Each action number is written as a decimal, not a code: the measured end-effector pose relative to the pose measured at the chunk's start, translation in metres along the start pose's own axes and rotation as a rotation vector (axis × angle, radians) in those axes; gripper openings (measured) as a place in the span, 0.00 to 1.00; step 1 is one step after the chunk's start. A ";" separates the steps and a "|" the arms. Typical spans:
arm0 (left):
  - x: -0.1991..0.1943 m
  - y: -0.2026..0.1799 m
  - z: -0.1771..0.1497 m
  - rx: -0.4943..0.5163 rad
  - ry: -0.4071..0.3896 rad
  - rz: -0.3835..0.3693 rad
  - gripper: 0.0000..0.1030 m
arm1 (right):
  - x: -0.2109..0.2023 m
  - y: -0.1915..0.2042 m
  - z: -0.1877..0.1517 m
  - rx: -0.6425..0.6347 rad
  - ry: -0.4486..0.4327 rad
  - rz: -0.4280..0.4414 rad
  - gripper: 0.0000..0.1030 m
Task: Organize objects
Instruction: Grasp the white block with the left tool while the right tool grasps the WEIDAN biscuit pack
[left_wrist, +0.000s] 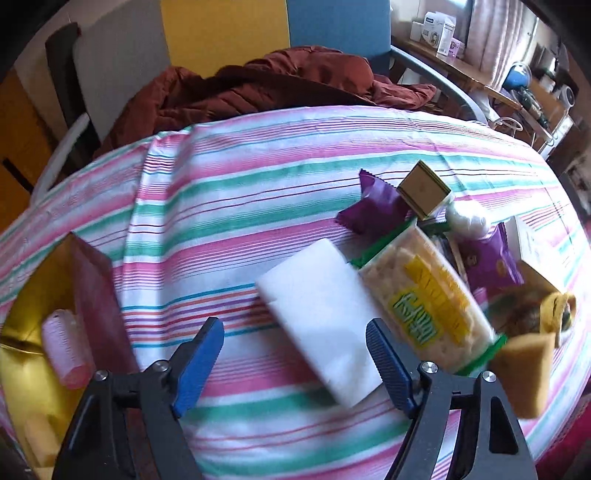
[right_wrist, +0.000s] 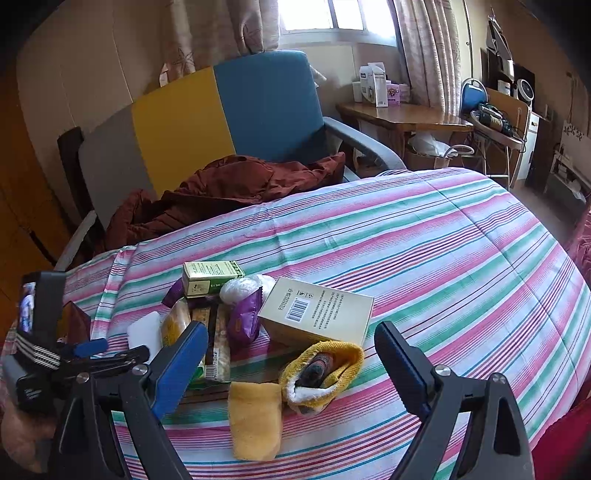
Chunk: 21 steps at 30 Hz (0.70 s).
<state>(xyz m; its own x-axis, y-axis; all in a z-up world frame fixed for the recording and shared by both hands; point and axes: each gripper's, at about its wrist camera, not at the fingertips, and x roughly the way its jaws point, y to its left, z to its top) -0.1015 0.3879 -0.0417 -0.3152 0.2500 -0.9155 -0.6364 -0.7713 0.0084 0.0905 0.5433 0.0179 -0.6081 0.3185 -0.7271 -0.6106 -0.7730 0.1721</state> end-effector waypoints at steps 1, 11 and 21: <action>0.002 -0.003 0.001 0.000 -0.001 -0.003 0.78 | 0.000 0.000 0.000 0.001 0.002 0.002 0.91; 0.030 -0.009 0.018 -0.034 0.012 -0.018 0.81 | -0.001 0.000 -0.003 0.016 0.001 0.009 0.91; 0.011 -0.002 -0.008 0.000 -0.023 -0.079 0.64 | -0.003 0.010 -0.004 -0.035 -0.005 0.034 0.91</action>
<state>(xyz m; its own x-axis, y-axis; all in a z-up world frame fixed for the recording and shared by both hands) -0.0983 0.3873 -0.0545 -0.2803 0.3239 -0.9036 -0.6597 -0.7488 -0.0638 0.0880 0.5323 0.0191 -0.6313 0.2943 -0.7175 -0.5714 -0.8021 0.1737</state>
